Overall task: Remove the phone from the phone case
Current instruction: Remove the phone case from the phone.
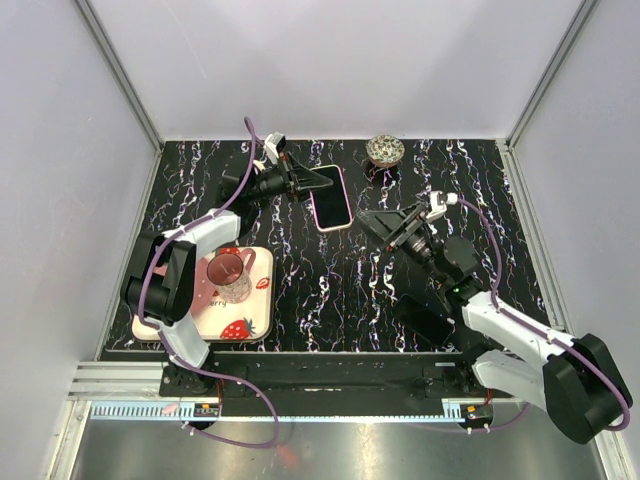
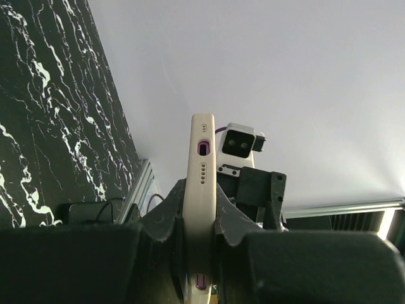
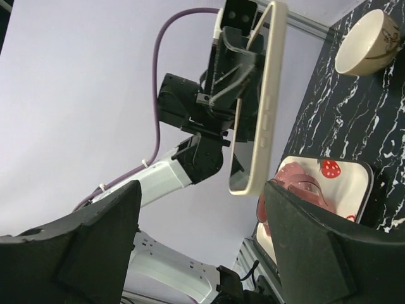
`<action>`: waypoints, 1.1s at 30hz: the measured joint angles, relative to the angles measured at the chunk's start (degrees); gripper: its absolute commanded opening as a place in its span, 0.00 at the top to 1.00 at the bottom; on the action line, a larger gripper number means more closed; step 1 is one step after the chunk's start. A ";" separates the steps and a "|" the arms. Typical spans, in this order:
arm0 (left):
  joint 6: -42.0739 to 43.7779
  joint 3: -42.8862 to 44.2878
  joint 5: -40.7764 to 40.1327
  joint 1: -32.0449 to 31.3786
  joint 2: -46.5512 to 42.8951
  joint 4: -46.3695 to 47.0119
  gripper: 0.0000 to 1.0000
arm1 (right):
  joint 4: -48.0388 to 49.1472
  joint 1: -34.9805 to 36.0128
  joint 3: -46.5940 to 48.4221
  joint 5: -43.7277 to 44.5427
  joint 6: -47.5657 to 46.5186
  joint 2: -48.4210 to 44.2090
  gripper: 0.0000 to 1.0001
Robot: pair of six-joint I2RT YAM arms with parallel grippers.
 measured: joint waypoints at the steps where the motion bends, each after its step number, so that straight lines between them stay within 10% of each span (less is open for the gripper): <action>1: 0.13 -0.11 -0.15 0.00 0.00 -0.26 1.00 | 0.13 0.00 0.37 -0.02 0.04 0.07 0.17; 22: 2.67 -0.20 -2.89 0.00 -6.51 -5.97 1.00 | 7.06 0.20 3.98 -3.10 3.89 11.74 0.69; 33: 5.46 0.85 -4.04 -0.02 -6.51 -12.39 1.00 | 9.97 1.70 4.35 -4.52 6.29 14.58 0.79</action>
